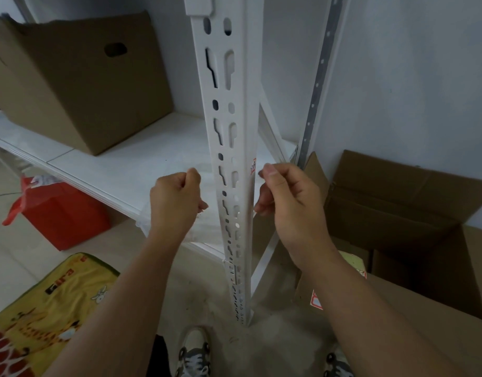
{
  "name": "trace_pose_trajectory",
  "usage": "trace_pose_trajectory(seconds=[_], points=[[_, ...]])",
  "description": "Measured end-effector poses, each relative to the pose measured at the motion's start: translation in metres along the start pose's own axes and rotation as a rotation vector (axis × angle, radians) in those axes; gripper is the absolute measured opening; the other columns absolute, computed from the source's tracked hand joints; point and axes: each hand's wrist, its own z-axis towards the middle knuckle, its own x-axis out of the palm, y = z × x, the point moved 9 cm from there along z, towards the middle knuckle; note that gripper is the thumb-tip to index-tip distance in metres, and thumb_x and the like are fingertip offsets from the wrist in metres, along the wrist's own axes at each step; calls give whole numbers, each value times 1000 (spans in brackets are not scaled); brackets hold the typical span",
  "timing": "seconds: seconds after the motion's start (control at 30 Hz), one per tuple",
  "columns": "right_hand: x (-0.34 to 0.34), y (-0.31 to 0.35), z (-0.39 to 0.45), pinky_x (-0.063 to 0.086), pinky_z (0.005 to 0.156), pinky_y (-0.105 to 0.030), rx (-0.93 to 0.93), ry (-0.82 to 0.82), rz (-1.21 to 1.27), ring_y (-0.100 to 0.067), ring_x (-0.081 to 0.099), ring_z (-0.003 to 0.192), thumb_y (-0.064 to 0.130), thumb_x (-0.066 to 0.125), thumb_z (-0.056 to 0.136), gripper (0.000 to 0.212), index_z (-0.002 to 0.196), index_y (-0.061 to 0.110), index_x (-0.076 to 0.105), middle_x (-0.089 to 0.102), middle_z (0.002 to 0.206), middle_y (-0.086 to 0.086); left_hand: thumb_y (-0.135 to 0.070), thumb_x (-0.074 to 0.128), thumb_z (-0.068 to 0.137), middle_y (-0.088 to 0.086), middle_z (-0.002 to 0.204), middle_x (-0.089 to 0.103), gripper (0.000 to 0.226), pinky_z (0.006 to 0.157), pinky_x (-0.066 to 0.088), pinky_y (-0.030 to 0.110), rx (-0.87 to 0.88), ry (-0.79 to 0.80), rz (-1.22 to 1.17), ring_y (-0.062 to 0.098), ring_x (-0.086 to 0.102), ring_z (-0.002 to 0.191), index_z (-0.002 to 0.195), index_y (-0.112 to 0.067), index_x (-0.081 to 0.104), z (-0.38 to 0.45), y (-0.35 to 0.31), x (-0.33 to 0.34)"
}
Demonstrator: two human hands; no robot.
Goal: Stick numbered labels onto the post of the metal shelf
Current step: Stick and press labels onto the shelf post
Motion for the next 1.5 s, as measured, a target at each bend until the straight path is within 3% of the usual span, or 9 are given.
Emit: trace_pose_trajectory(seconds=[0.2,0.3,0.47,0.6,0.77,0.9,1.07,1.2,1.5], points=[[11,4,3,52,58,-28,33,77,88,-18,53,54,22,54,95,18,97,15,70,55,58,-6,-14,46,96,11,104,59,9,76,44,39,24,98,431,30,56,96,99,-7,52,21,35,26],[12,6,3,54,61,-34,23,73,82,-20,54,54,20,55,95,18,95,14,71,58,63,-14,-17,56,89,8,132,50,41,96,41,47,-6,146,538,33,46,120,129,-15,49,18,41,30],[8,9,7,56,60,-34,-1,54,59,-17,58,54,16,55,95,19,85,12,71,60,63,-19,-17,42,97,13,82,54,29,68,42,34,-36,104,427,27,53,72,71,-7,50,19,35,34],[7,10,8,53,53,-23,-43,-15,-9,-7,55,47,6,56,91,20,77,10,69,61,52,4,-15,56,90,-1,108,59,18,75,55,36,-97,101,93,17,62,86,108,-18,56,18,30,40],[7,3,8,52,53,-25,-27,-33,40,-13,54,49,2,51,93,22,82,7,70,59,55,-4,-19,53,83,9,68,51,30,60,37,35,-169,154,-140,19,40,63,79,10,50,10,26,54],[5,15,2,55,57,-20,-139,-24,27,-9,61,57,11,56,94,10,95,15,65,64,63,-1,-28,59,89,12,87,71,24,73,57,49,-171,191,-250,34,68,80,97,-6,64,8,18,53],[2,46,-11,53,66,-12,-622,-126,-496,-6,62,81,14,61,92,13,103,8,64,68,87,1,-21,43,98,5,70,67,29,65,49,32,-203,265,-316,20,63,65,86,-6,64,-11,2,55],[10,57,-18,55,55,-34,-838,-125,-760,-20,65,70,13,61,92,14,97,2,68,71,86,-9,-18,40,94,14,75,65,30,72,48,37,-224,282,-361,23,58,70,92,6,59,-18,-4,54],[21,72,-18,51,48,-34,-952,-91,-1017,-21,59,58,17,54,96,21,87,5,69,68,73,-7,-29,42,74,11,76,59,24,75,43,39,-289,251,-450,22,53,73,83,-16,60,-20,-4,57]])
